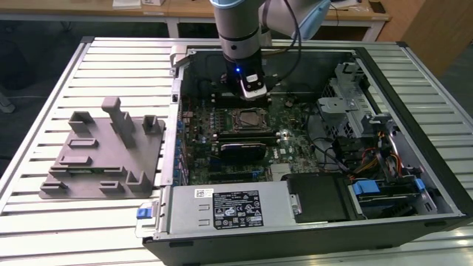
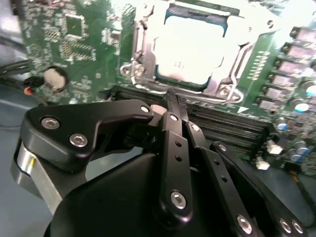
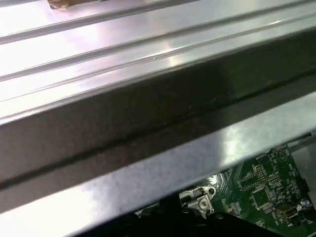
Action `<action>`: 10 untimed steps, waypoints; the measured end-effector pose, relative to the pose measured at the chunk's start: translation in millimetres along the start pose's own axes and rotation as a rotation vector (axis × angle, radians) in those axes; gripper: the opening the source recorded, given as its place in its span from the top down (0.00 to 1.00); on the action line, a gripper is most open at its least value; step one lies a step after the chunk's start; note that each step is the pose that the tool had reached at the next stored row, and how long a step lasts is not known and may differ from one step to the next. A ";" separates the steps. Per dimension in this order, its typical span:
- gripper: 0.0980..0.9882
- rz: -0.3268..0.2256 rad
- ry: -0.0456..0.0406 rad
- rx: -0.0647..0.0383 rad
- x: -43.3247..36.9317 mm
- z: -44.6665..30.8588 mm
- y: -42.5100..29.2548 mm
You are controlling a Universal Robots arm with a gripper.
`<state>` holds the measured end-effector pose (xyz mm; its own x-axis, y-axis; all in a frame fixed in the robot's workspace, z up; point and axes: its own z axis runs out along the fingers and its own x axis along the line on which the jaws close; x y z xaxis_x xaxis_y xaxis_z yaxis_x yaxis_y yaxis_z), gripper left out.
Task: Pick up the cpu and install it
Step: 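Install the first cpu locking lever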
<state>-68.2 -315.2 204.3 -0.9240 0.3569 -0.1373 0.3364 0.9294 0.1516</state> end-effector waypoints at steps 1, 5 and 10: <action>0.99 0.000 0.0089 0.009 -0.5 0.1 -0.2; 0.99 0.000 0.0327 0.034 -3.1 -0.3 -5.2; 0.99 -0.002 0.0296 0.052 -7.1 -1.3 -15.5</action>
<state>-67.0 -332.3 204.2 -0.9295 0.3525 -0.1085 0.3426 0.9341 0.1002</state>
